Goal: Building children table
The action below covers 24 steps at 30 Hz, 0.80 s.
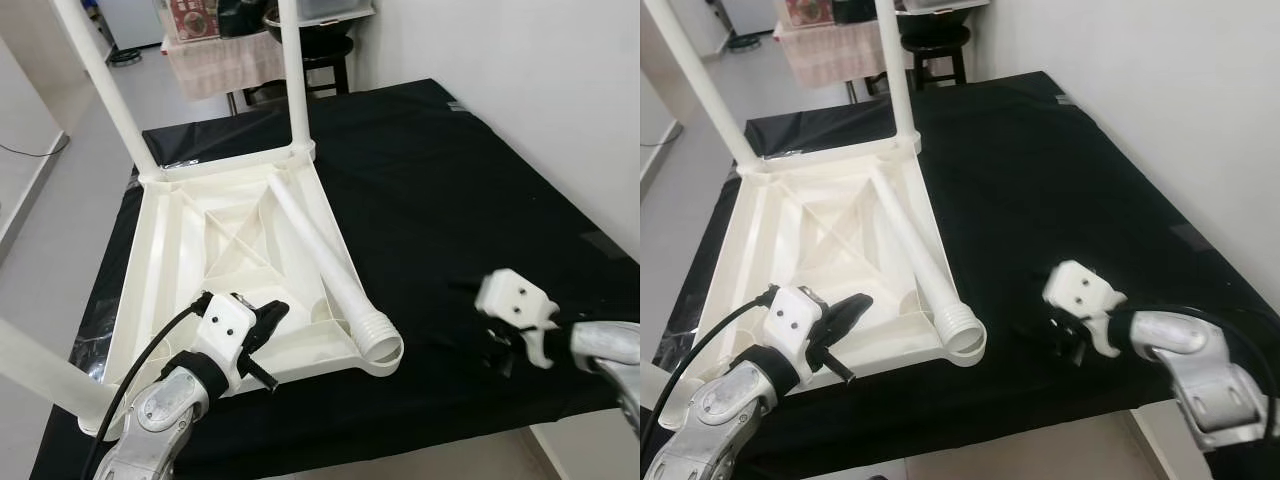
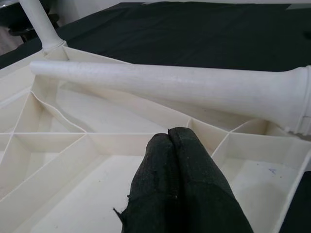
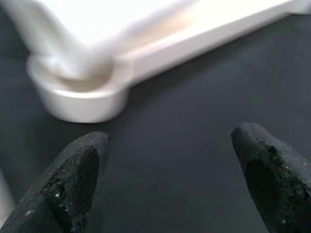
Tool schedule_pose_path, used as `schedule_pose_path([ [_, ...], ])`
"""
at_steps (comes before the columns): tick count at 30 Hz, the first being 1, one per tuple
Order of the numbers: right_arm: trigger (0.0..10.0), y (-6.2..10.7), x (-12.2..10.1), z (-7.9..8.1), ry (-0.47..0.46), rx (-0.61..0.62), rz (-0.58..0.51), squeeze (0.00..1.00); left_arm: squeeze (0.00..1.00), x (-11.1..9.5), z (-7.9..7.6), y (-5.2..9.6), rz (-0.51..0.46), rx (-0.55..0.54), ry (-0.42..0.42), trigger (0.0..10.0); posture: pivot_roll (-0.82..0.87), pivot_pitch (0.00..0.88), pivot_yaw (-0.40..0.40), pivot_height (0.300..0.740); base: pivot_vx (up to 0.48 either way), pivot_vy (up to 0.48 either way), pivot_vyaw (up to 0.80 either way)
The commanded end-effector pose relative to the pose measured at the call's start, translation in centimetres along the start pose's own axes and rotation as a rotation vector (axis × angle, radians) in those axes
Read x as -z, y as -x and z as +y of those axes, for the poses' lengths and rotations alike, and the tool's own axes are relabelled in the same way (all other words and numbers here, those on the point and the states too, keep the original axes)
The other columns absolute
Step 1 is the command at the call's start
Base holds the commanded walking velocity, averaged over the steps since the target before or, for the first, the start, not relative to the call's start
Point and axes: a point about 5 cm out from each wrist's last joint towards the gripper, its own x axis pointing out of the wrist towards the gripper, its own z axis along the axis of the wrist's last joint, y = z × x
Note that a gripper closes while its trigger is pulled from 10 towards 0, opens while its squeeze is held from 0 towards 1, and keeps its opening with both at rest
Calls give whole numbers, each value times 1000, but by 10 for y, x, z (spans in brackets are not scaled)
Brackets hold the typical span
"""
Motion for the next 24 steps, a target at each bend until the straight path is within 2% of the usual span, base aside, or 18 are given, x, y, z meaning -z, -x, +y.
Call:
schedule_pose_path([
  [1, 10000, -3, -12, 9, -10, -69, -62, 0, 0, 2, 2, 2, 21, -1, -13, 10000, -2, 75, 55, 740, 0, 0, 0],
  [4, 10000, -6, -16, 14, -23, -100, -86, 0, 0, 2, 2, 2, 22, -1, -14, 10000, -1, 76, 57, 740, 0, 0, 0],
  [6, 10000, -15, -23, 22, -27, -135, -130, 0, 0, 2, 2, 2, 22, 0, -15, 10000, 2, 75, 57, 740, 0, 0, 0],
  [8, 10000, -19, -25, 23, -24, -133, -144, 0, 0, 2, 2, 2, 23, 0, -15, 10000, 2, 75, 57, 740, 0, 0, 0],
  [10, 10000, -27, -28, 17, -7, -76, -158, 0, 0, 2, 2, 1, 23, 0, -15, 10000, 1, 75, 56, 740, 0, 0, 0],
  [14, 10000, -32, -28, 13, 10, -34, -161, 0, 0, 2, 2, 1, 22, 0, -14, 10000, 0, 76, 54, 740, 0, 0, 0],
  [16, 10000, -36, -24, 9, 25, 10, -118, 0, 0, 2, 2, 1, 20, -2, -14, 10000, 3, 75, 51, 740, 0, 0, 0],
  [24, 10000, -39, -25, -2, 27, 112, -94, 0, 0, 2, 2, 1, 19, -4, -14, 10000, 1, 74, 50, 740, 0, 0, 0],
])
